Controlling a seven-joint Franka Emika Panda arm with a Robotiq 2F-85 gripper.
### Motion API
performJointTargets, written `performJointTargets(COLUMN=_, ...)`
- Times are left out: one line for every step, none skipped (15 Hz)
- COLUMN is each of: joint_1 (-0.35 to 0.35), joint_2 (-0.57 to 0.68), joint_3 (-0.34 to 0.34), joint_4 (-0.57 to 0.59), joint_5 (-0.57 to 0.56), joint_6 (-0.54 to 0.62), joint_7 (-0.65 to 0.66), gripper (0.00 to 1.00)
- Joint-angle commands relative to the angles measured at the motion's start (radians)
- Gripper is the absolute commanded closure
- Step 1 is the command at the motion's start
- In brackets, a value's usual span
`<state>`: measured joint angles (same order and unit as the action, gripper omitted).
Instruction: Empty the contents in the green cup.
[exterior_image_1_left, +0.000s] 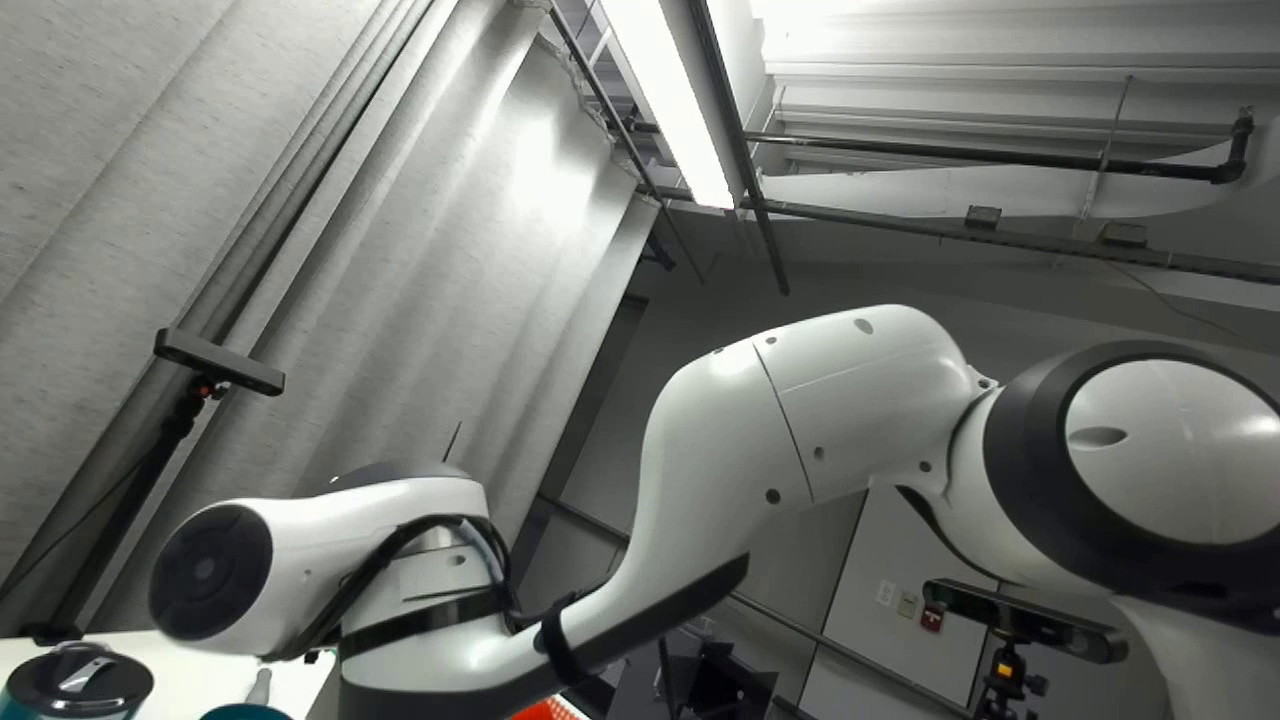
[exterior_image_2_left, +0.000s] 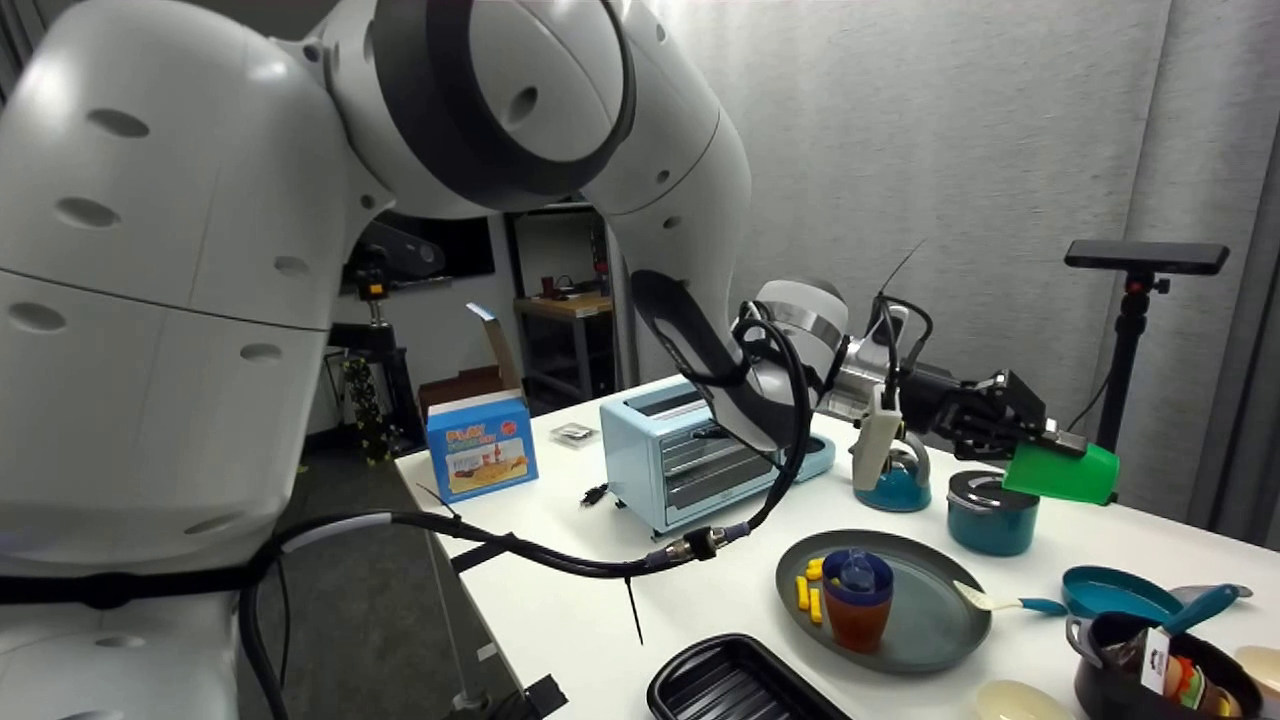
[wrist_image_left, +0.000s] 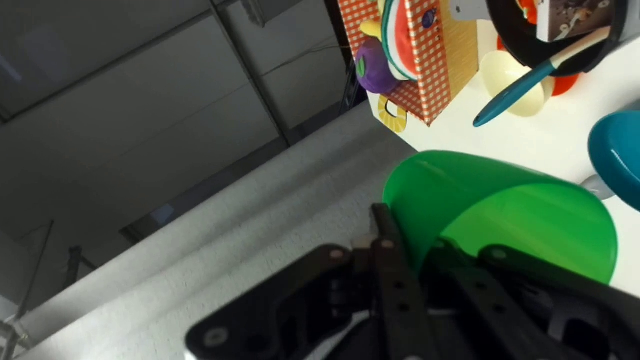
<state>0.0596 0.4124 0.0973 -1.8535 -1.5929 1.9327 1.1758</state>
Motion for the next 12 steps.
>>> performJointTargets(joint_1=-0.04, joint_2=-0.028, joint_3=0.005, joint_4=0.031, joint_5=0.138, joint_6=0.112, joint_7=0.009, gripper=0.99)
performJointTargets(joint_1=-0.048, joint_2=-0.034, joint_3=0.002, joint_4=0.032, joint_5=0.176, joint_6=0.151, joint_7=0.006, gripper=0.99)
performJointTargets(joint_1=-0.055, joint_2=-0.038, joint_3=-0.002, joint_4=0.034, joint_5=0.215, joint_6=0.188, joint_7=0.005, gripper=0.99)
performJointTargets(joint_1=-0.061, joint_2=-0.042, joint_3=-0.006, joint_4=0.034, joint_5=0.253, joint_6=0.228, joint_7=0.003, gripper=0.99)
performJointTargets(joint_1=-0.068, joint_2=-0.044, joint_3=-0.01, joint_4=0.033, joint_5=0.289, joint_6=0.271, joint_7=0.003, gripper=0.99)
performJointTargets(joint_1=-0.073, joint_2=-0.047, joint_3=-0.014, joint_4=0.031, joint_5=0.327, joint_6=0.316, joint_7=0.0, gripper=0.99)
performJointTargets(joint_1=-0.079, joint_2=-0.05, joint_3=-0.017, joint_4=0.027, joint_5=0.367, joint_6=0.36, joint_7=-0.007, gripper=0.99)
performJointTargets(joint_1=-0.082, joint_2=-0.056, joint_3=-0.02, joint_4=0.02, joint_5=0.407, joint_6=0.406, joint_7=-0.012, gripper=0.99)
performJointTargets(joint_1=-0.086, joint_2=-0.059, joint_3=-0.024, joint_4=0.014, joint_5=0.444, joint_6=0.456, joint_7=-0.015, gripper=0.99)
performJointTargets(joint_1=-0.088, joint_2=-0.062, joint_3=-0.027, joint_4=0.008, joint_5=0.484, joint_6=0.506, joint_7=-0.022, gripper=0.99)
performJointTargets(joint_1=-0.091, joint_2=-0.066, joint_3=-0.031, joint_4=0.002, joint_5=0.525, joint_6=0.556, joint_7=-0.029, gripper=0.99)
performJointTargets(joint_1=-0.093, joint_2=-0.071, joint_3=-0.035, joint_4=-0.007, joint_5=0.568, joint_6=0.608, joint_7=-0.04, gripper=0.99)
